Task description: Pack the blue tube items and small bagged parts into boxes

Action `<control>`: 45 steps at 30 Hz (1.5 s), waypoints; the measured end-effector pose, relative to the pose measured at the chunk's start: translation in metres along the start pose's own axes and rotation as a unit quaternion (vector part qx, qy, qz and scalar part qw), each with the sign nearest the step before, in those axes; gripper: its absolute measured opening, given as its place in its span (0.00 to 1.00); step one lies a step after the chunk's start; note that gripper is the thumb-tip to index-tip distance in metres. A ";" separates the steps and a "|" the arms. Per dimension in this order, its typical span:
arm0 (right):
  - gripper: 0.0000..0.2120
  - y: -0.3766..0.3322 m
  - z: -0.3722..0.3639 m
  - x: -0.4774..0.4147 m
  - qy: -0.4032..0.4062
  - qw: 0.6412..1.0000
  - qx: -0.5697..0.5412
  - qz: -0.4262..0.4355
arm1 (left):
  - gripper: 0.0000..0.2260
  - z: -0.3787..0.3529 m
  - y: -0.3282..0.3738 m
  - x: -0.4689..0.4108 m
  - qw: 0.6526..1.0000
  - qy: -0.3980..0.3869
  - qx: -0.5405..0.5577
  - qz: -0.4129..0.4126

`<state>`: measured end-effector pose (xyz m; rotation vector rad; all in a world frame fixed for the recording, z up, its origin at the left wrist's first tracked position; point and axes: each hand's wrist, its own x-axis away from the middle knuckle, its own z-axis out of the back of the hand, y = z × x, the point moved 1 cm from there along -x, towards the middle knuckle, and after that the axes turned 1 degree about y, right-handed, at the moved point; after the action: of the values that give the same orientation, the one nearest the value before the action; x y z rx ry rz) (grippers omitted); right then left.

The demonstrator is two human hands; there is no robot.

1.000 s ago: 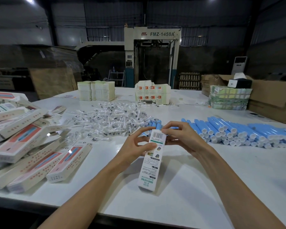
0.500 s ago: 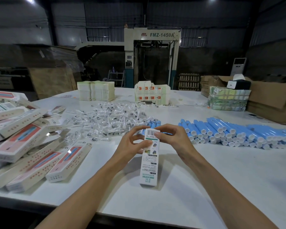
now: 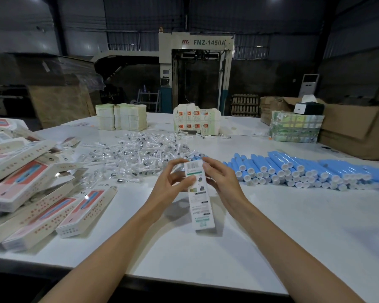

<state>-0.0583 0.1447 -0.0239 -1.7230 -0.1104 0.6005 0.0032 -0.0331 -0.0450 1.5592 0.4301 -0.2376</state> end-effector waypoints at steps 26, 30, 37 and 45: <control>0.25 -0.090 0.164 0.073 0.138 0.781 0.609 -0.023 | 0.17 -0.015 -0.018 0.012 0.838 -0.142 -0.489 -0.197; 0.22 -0.125 0.245 0.096 0.241 0.695 0.675 -0.055 | 0.15 -0.016 -0.017 0.013 0.825 -0.156 -0.497 -0.218; 0.22 -0.187 0.349 0.135 0.327 0.551 0.756 -0.134 | 0.15 -0.017 -0.023 0.008 0.805 -0.158 -0.506 -0.265; 0.22 -0.203 0.404 0.195 0.350 0.500 0.750 -0.257 | 0.10 -0.025 -0.036 0.002 0.763 -0.201 -0.521 -0.325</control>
<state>-0.0212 0.6292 0.0543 0.0124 0.3932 -0.5129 -0.0126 -0.0081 -0.0775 0.1893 0.6032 -0.7140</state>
